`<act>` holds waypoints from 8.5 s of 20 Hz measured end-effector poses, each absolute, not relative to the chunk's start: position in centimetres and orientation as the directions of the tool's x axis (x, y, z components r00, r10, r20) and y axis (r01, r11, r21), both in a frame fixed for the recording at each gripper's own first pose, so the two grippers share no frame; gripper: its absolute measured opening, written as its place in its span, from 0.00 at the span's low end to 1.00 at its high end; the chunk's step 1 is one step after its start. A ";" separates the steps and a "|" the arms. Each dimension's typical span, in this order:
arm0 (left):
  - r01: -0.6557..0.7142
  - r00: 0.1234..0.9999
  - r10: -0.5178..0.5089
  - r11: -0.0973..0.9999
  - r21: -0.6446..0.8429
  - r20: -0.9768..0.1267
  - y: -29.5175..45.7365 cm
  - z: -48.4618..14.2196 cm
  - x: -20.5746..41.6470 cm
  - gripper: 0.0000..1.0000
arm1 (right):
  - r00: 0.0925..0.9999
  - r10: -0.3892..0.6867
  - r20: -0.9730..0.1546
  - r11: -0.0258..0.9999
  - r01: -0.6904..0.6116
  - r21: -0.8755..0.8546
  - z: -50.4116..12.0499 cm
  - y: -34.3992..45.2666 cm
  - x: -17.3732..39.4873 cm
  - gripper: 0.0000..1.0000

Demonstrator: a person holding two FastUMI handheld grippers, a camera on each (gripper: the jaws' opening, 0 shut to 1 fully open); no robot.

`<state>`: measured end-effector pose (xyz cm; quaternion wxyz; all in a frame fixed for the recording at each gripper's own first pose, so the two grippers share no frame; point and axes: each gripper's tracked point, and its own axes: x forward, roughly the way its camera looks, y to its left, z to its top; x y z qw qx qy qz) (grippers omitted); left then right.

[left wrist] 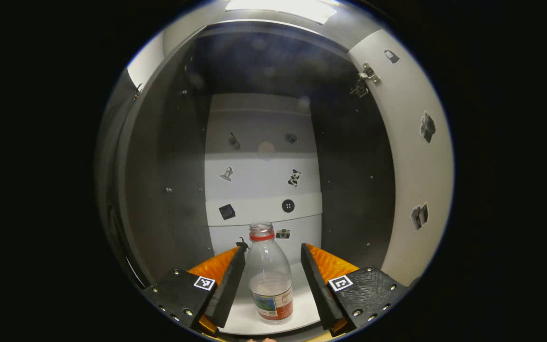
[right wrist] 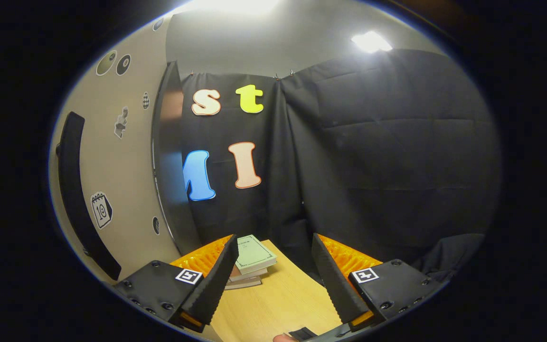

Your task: Open the cabinet door with the right hand, grasp the bottle in the cabinet with the left hand and place it on the coaster, then close the cabinet door with the right hand.

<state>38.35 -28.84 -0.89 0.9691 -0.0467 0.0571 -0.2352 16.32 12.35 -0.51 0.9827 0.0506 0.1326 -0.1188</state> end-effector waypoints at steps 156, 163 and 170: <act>0.069 0.993 -0.072 0.997 -0.036 -0.096 5.4 -2.4 5.2 0.68 | 0.911 0.392 -0.125 0.918 -0.379 0.113 2.5 19.2 13.5 0.97; 0.088 0.994 -0.090 0.995 -0.036 -0.064 -3.3 1.1 3.5 0.66 | 0.929 0.346 -0.129 0.935 -0.331 0.127 2.3 8.2 12.0 0.97; 0.077 0.996 -0.076 0.997 0.003 -0.046 -10.2 4.0 0.1 0.66 | 0.939 0.318 -0.131 0.946 -0.305 0.105 1.5 -0.4 10.9 0.96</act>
